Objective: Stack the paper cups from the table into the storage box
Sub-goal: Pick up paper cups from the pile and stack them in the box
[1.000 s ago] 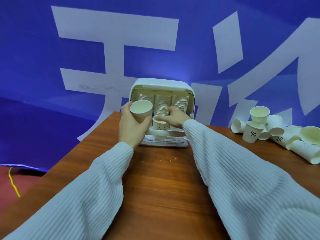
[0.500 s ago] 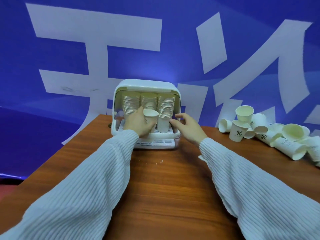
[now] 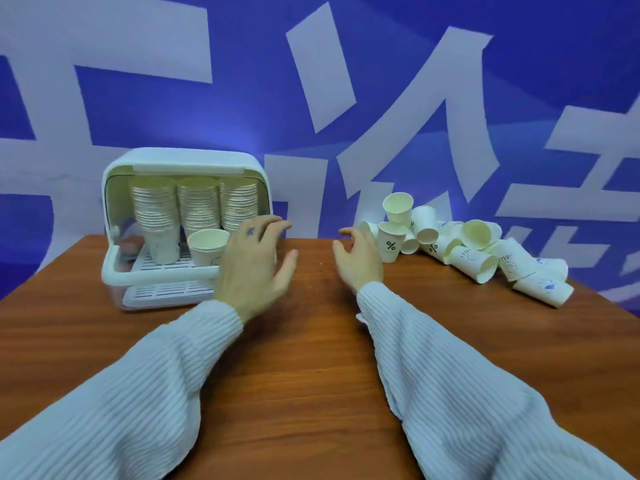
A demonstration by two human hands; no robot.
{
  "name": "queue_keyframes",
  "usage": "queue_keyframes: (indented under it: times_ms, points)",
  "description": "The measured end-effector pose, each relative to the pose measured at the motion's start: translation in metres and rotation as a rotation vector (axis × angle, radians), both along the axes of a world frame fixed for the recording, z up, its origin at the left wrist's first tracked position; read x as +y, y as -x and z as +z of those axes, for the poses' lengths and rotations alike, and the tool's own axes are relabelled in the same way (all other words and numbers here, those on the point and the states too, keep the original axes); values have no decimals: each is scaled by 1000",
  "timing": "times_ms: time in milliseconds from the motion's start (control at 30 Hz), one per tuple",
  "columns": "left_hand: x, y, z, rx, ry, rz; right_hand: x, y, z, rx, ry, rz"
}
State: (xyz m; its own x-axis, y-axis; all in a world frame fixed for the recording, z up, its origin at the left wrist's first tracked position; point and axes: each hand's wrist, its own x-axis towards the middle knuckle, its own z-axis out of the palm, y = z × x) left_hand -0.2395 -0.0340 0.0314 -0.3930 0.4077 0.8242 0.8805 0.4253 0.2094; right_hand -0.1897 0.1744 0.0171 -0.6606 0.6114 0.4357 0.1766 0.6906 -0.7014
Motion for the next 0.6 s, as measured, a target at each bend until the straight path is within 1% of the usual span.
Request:
queue_keyframes:
  times_ms: [100,200,233,300,367,400,433,467,500,567,600]
  points:
    - [39,-38,-26,-91,46,-150,48,1,-2,-99,-172,-193]
    - [56,-52,-50,-157,151,-223,91,4,1,-331,-258,-206]
    - [58,-51,-55,-170,187,-224,102,4,1,-374,-272,-202]
    - [58,-46,-57,-204,184,-209,109,-1,2,-361,-346,-222]
    - [56,-42,-56,-282,126,-179,105,-9,2,-306,-431,-250]
    - [56,-41,-56,-315,103,-164,98,-16,2,-261,-438,-230]
    - [57,-40,-57,-343,92,-152,86,-24,1,-194,-399,-157]
    - [57,-40,-56,-377,90,-143,70,-34,1,-125,-279,-25]
    - [58,-41,-56,-430,94,-142,52,-47,1,-56,-76,154]
    - [57,-43,-54,-574,94,-153,28,-65,6,-44,314,489]
    - [57,-44,-54,-637,92,-150,23,-68,7,-59,342,543]
